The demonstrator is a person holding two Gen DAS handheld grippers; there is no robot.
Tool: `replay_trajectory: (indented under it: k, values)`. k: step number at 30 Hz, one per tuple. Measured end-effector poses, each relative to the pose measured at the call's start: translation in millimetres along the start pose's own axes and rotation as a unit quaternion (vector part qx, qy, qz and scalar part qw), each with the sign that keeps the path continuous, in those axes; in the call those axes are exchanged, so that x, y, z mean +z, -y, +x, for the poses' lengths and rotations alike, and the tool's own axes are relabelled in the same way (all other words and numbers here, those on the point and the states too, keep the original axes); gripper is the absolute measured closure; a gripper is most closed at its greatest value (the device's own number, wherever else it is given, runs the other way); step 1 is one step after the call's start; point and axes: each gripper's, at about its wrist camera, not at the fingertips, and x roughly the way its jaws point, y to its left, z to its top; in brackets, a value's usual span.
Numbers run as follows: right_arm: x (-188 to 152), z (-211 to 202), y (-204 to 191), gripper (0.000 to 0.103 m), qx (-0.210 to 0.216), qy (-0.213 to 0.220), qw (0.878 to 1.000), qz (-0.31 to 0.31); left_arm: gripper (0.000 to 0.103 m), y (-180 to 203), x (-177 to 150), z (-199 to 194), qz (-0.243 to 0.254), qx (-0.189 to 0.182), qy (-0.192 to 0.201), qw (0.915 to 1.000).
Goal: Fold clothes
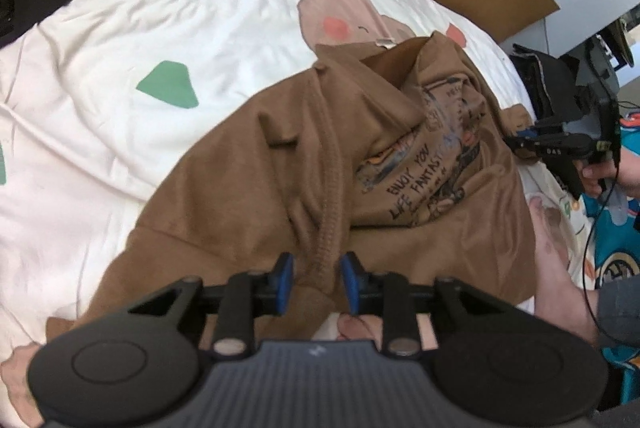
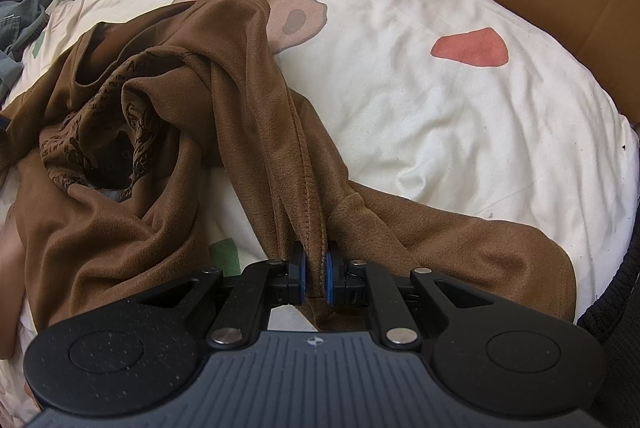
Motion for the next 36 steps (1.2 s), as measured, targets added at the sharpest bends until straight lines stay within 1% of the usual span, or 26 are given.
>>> replay_trajectory:
  k: [6, 18, 25, 26, 27, 28, 30, 33, 36]
  values:
    - [0, 0, 0, 0.095, 0.0, 0.0, 1.0, -0.001, 0.075, -11, 2, -1, -0.001, -0.019, -0.01, 0.9998]
    - [0, 0, 0, 0.095, 0.0, -0.001, 1.0, -0.005, 0.076, -19, 8, 27, 0.014, -0.048, -0.051, 0.9974]
    - [1, 1, 0, 0.095, -0.001, -0.003, 1.0, -0.006, 0.076, -10, 13, 39, 0.035, -0.073, -0.068, 0.9944]
    - [1, 1, 0, 0.095, -0.001, -0.003, 1.0, -0.007, 0.079, -9, 13, 40, 0.037, -0.074, -0.071, 0.994]
    - [1, 1, 0, 0.095, -0.001, -0.003, 1.0, -0.008, 0.085, -9, 13, 42, 0.038, -0.076, -0.073, 0.9937]
    - [1, 1, 0, 0.095, -0.001, -0.004, 1.0, -0.009, 0.087, -9, 13, 43, 0.039, -0.078, -0.076, 0.9933]
    - [1, 1, 0, 0.095, -0.001, -0.003, 1.0, -0.009, 0.088, -10, 13, 44, 0.039, -0.078, -0.079, 0.993]
    - [1, 1, 1, 0.095, -0.001, -0.003, 1.0, -0.01, 0.092, -13, 12, 44, 0.037, -0.077, -0.08, 0.9931]
    - [1, 1, 1, 0.095, 0.0, -0.002, 1.0, -0.01, 0.093, -14, 13, 42, 0.034, -0.076, -0.078, 0.9935]
